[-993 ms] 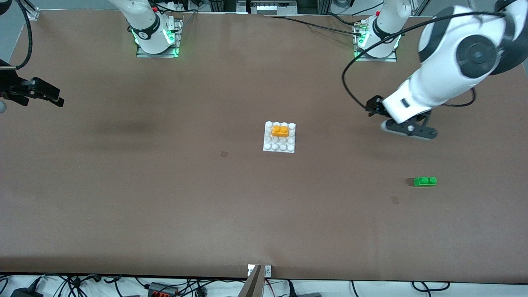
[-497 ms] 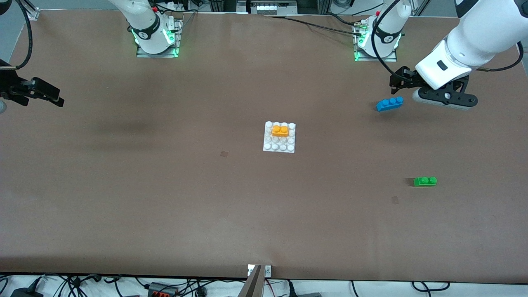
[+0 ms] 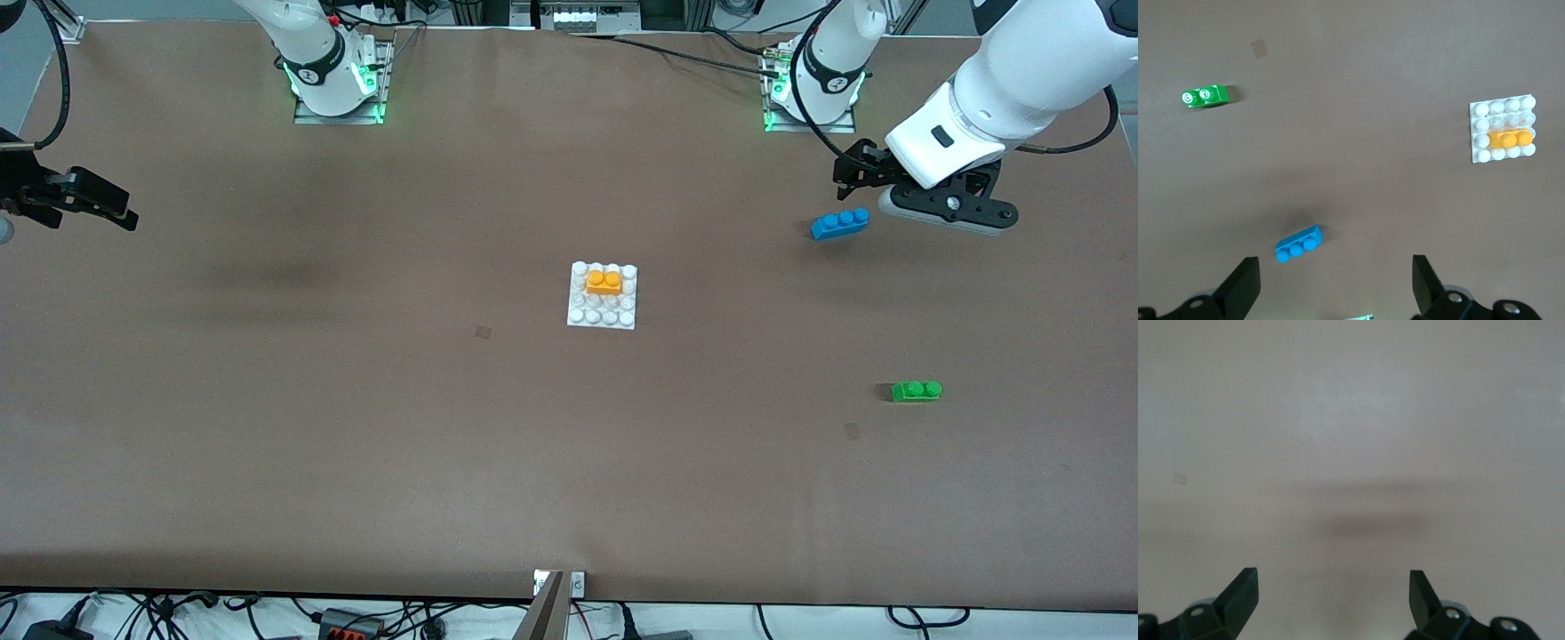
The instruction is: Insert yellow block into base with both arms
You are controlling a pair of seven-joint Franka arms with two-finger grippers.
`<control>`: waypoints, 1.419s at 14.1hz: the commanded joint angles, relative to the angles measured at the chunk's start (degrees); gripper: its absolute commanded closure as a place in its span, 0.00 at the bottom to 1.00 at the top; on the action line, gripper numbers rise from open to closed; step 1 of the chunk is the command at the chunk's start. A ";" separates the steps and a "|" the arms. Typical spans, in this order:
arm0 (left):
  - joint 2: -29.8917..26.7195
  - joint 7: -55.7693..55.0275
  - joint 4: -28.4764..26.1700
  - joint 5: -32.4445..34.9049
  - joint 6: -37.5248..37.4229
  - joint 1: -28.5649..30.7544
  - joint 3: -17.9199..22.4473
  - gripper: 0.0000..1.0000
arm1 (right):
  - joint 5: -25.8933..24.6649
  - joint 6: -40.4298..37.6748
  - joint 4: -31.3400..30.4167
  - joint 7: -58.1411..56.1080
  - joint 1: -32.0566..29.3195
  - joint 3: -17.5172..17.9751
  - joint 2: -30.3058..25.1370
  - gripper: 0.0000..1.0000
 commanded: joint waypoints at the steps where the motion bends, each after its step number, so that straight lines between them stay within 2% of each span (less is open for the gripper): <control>1: -0.89 1.91 -0.82 -1.16 0.19 -0.63 1.51 0.00 | 0.00 -0.08 -0.01 0.42 -0.09 0.24 -0.20 0.00; 4: -0.54 2.08 -0.82 -1.16 -0.07 -0.72 3.27 0.00 | 0.00 -0.08 -0.01 0.50 -0.09 0.24 -0.20 0.00; 13: 0.69 2.00 0.76 -1.25 -0.51 -0.81 4.59 0.00 | 0.00 -0.08 0.00 0.50 -0.09 0.24 -0.20 0.00; 20: 1.04 -5.56 1.73 -1.42 -2.09 -1.51 4.59 0.00 | 0.00 0.00 -0.01 0.50 -0.18 0.24 -0.20 0.00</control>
